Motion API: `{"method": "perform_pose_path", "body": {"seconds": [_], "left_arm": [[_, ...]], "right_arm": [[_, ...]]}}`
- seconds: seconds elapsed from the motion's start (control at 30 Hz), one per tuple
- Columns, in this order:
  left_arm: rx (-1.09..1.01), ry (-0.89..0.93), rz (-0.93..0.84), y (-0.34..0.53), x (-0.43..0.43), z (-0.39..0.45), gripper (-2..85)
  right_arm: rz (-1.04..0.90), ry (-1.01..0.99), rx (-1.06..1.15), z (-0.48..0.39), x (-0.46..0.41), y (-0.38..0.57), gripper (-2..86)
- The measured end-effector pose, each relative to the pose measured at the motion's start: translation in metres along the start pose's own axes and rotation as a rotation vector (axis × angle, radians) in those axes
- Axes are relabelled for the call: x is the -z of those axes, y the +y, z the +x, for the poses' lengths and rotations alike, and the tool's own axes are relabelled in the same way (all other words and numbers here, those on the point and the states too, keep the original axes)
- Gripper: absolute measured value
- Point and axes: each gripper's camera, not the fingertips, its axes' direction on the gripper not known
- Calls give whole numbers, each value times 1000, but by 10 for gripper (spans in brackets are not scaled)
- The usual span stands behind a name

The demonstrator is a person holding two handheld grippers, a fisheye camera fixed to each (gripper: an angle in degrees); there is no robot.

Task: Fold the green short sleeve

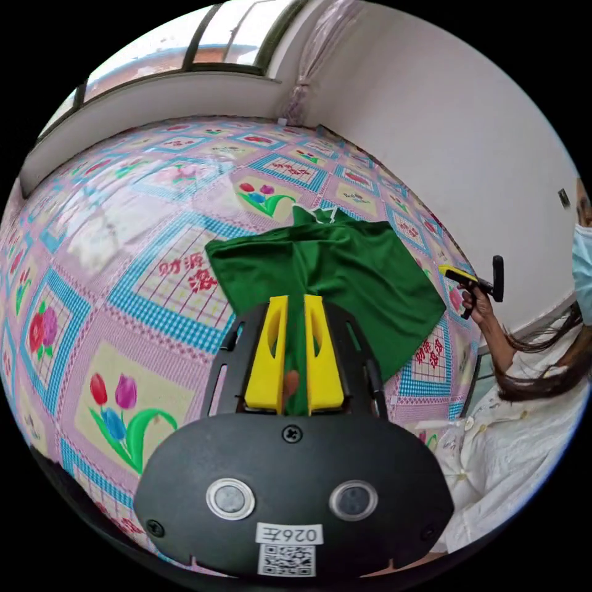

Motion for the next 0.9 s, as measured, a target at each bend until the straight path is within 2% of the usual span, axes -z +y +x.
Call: {"method": "perform_pose_path", "body": {"seconds": [0.13,0.2,0.33,0.37,0.43,0.47,0.5,0.63,0.9], "left_arm": [[117,-81,24,83,29,-4,188],[143,-116,-37,112,22,-5,224],[174,-110,-62,126,4,-10,247],[155,-99,-50,125,0,-11,213],[127,-128,-76,121,-5,-14,105],[119,-28,-159,117,-13,-23,15],[181,67,-174,117,-12,-37,7],[229,217,-59,143,16,-57,-4],[306,416,-147,264,4,-15,-6]], "right_arm": [[-48,26,-102,16,37,68,52],[-65,-13,-146,23,41,84,63],[-94,-83,-166,33,34,93,84],[-107,-83,-163,34,31,92,81],[-128,-49,-143,35,28,90,4],[-155,-58,-143,38,27,89,-1],[-149,-97,-156,46,32,88,-9],[-141,-283,-224,94,59,97,-14],[-234,-377,-277,168,102,168,-15]]}}
